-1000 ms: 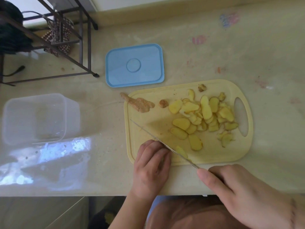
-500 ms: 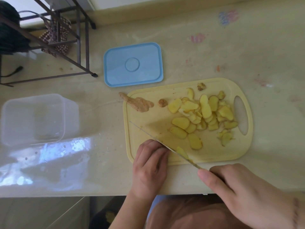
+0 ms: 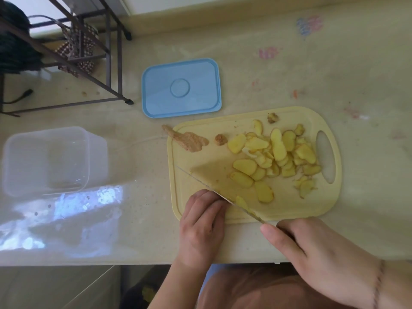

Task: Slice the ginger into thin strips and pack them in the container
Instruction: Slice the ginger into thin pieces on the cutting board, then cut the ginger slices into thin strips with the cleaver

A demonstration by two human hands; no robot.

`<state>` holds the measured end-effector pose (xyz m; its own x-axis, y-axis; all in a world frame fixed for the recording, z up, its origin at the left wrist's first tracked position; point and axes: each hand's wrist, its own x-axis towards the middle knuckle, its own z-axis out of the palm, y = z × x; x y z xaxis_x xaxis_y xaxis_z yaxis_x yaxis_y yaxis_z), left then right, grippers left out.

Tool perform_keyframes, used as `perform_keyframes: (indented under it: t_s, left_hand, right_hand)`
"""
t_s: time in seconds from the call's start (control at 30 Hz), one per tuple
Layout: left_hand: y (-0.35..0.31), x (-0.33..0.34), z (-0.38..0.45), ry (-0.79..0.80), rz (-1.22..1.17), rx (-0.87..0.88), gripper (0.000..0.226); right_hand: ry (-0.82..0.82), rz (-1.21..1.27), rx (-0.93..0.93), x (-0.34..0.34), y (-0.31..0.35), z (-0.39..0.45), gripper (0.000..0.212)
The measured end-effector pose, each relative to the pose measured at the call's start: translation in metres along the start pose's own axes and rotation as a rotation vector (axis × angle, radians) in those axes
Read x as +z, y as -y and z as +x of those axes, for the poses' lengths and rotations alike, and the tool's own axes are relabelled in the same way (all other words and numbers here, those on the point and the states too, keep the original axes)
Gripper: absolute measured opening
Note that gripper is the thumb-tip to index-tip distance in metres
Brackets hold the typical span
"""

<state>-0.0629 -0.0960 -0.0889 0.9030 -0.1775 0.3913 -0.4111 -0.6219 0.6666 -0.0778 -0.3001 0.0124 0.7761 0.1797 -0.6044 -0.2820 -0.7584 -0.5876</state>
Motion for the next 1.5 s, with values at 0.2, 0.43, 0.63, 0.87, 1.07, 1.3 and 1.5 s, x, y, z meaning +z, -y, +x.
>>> perform_keyframes:
  t_s: [0.2, 0.43, 0.63, 0.87, 1.07, 1.3, 1.5]
  left_hand:
    - [0.0, 0.001, 0.001, -0.001, -0.004, 0.007, 0.011]
    - [-0.001, 0.002, 0.0, 0.025, 0.03, 0.001, 0.002]
    - [0.0, 0.004, 0.001, 0.063, 0.068, 0.034, 0.004]
    - [0.0, 0.002, 0.005, 0.127, 0.125, 0.07, 0.004]
    - [0.016, 0.011, 0.051, 0.121, 0.174, 0.068, 0.011]
    - [0.019, 0.026, 0.093, 0.079, 0.115, 0.004, 0.018]
    - [0.017, 0.009, 0.102, 0.066, 0.105, 0.011, 0.025]
  right_hand:
    - [-0.001, 0.018, 0.0, 0.003, 0.0, 0.006, 0.076]
    - [-0.001, 0.079, 0.004, 0.012, 0.0, 0.026, 0.075]
    - [0.093, 0.275, 0.125, -0.016, -0.013, 0.026, 0.06]
    - [0.237, 0.609, 0.245, -0.044, -0.021, 0.022, 0.071]
    - [0.135, 0.56, 0.105, -0.062, -0.005, 0.003, 0.07]
    - [-0.188, 0.078, -0.137, -0.084, -0.03, -0.022, 0.072]
    - [-0.279, -0.291, -0.16, -0.092, -0.053, -0.032, 0.082]
